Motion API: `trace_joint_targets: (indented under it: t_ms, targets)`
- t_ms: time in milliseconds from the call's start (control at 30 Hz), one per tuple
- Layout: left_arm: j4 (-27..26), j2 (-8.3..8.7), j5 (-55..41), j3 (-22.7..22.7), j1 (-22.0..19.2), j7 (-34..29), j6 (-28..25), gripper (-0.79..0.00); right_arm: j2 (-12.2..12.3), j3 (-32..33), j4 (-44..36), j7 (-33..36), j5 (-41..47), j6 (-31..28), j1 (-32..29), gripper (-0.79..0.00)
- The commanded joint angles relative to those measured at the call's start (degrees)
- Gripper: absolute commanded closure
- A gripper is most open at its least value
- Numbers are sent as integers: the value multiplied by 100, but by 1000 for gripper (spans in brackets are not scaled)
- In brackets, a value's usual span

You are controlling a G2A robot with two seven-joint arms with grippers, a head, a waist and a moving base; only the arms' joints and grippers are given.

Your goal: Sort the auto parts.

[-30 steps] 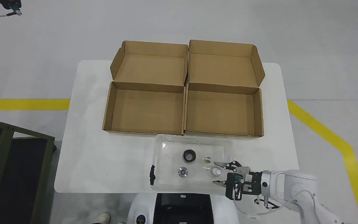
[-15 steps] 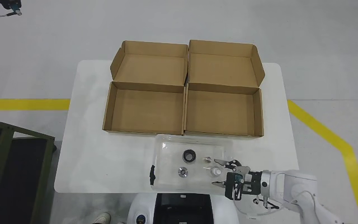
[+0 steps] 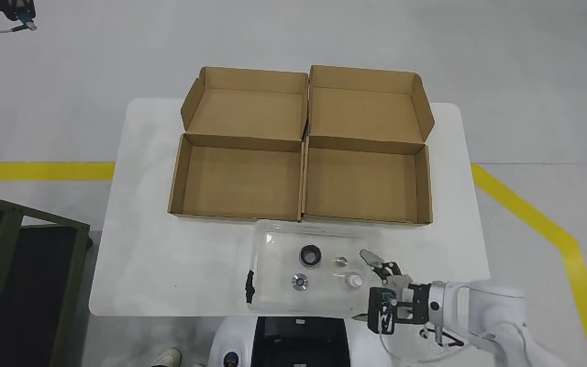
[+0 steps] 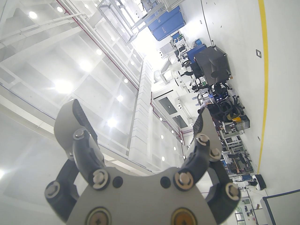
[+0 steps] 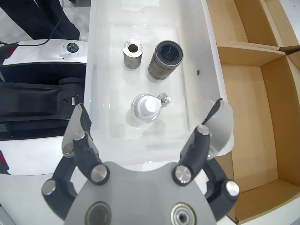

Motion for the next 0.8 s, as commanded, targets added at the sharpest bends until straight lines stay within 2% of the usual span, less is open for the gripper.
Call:
trace_joint_targets:
  t_ms: [0, 167, 233, 300, 600, 767]
  targets:
    - [0, 0, 1, 0, 0, 1, 0, -785, 0, -37, -22, 202, 83, 39, 18, -785]
    - [0, 0, 1, 0, 0, 1, 0, -785, -5, -183, -92, 632, 238, 180, 80, -690]
    - [0, 0, 1, 0, 0, 1, 0, -785, -7, -233, -112, 808, 265, 275, 119, -603]
    - [0, 0, 1, 0, 0, 1, 0, -785, -9, -284, -138, 941, 305, 323, 156, -566]
    - [0, 0, 1, 0, 0, 1, 0, -785, 0, -536, -186, 1634, 194, 399, 320, -539]
    - [0, 0, 1, 0, 0, 1, 0, -785, 0, -677, -153, 1902, 276, 402, 417, -434]
